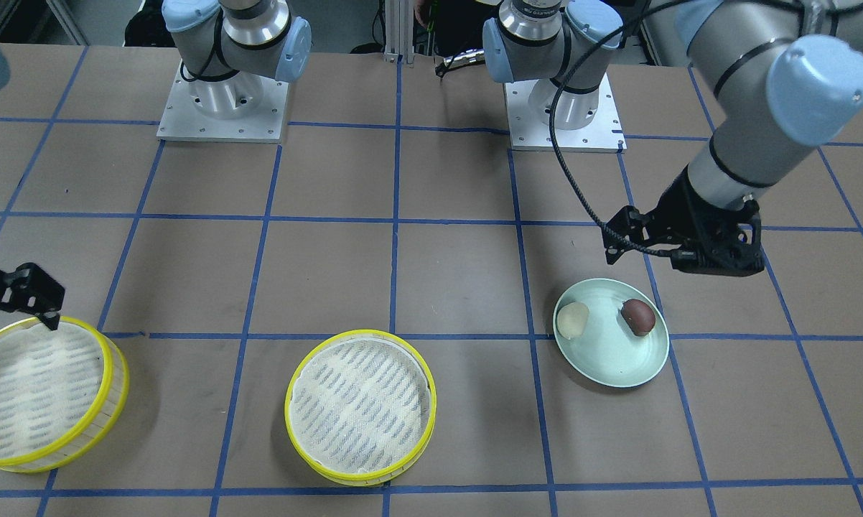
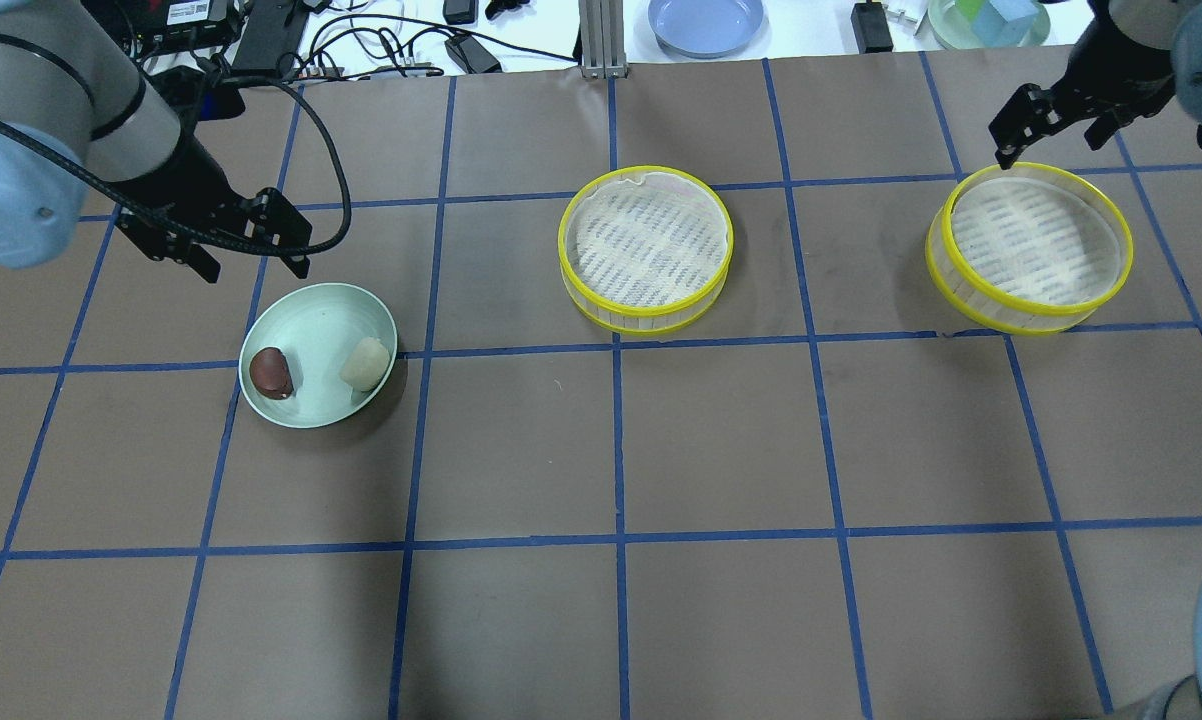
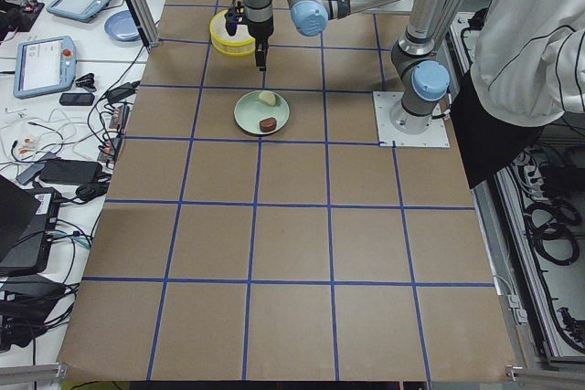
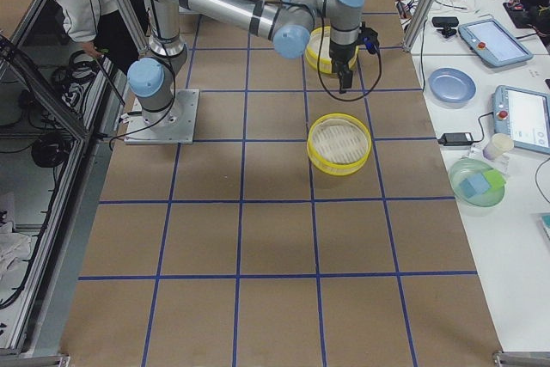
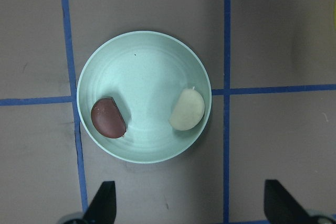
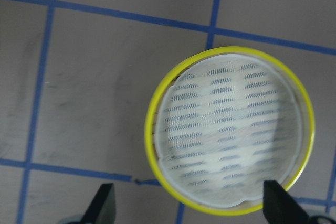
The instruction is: Stack buns with steamer
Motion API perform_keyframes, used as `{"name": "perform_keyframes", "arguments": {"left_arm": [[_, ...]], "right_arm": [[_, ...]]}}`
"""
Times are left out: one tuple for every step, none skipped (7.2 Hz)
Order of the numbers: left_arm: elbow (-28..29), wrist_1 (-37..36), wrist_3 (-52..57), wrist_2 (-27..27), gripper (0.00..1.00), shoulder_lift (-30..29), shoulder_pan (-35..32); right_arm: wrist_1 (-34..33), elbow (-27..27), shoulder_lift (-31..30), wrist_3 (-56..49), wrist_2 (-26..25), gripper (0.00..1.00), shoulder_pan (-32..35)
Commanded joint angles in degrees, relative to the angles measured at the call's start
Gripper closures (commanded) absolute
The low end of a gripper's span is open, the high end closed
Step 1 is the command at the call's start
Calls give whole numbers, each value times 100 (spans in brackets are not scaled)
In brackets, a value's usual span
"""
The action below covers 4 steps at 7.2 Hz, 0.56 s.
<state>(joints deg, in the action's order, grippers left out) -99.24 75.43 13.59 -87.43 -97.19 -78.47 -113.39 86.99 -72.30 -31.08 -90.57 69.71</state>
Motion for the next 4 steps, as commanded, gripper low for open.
{"name": "perform_keyframes", "arguments": {"left_arm": [[-271, -617, 100, 103, 2, -640, 7], [-280, -765, 196, 339, 5, -947, 16], [-298, -906, 205, 359, 5, -1211, 16], [-307, -907, 214, 367, 5, -1423, 7]], "right_arm": [[-754, -138, 881, -854, 56, 1, -737], [-1303, -138, 1232, -1186, 196, 1, -905], [-1421, -138, 1436, -1355, 267, 4, -993], [-1422, -130, 1560, -1400, 268, 8, -1064]]}}
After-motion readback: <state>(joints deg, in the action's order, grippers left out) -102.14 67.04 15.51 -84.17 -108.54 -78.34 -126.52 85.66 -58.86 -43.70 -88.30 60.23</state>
